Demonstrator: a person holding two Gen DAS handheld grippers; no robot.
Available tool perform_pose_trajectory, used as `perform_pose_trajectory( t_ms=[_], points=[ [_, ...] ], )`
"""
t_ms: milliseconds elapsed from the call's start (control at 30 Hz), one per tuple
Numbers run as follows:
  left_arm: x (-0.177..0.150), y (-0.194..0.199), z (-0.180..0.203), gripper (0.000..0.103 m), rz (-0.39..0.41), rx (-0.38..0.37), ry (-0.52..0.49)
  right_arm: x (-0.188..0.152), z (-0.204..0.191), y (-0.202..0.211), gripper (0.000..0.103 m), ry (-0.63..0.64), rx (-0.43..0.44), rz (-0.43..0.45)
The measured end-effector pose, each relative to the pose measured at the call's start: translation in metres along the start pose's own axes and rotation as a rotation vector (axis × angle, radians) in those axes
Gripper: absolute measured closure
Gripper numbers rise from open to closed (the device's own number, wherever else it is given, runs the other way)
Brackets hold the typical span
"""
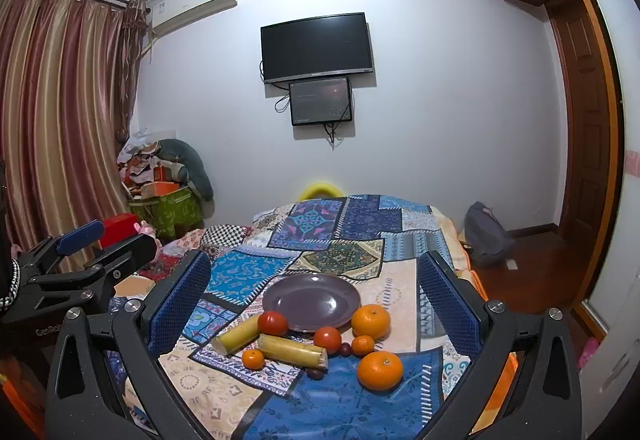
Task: Organize fruits
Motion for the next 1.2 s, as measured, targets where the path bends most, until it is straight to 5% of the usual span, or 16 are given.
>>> perform_pose_trajectory(
  t_ms=[1200],
  points=[
    [-0.006,-0.005,0.011,0.003,-0.031,-0.045,-0.001,-0.013,0.017,-0.011,0.000,-0.059,0.016,-0.036]
  ],
)
Point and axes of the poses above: each gripper's, at about its wrist camera, not at the fingertips, and y roughly against the way its jaws point, z to its right, x to its top, the point moved 9 cm from there along -y, roughly the way its jaws point, and after that the axes turned 8 degrees about x, right-handed, at the moved point
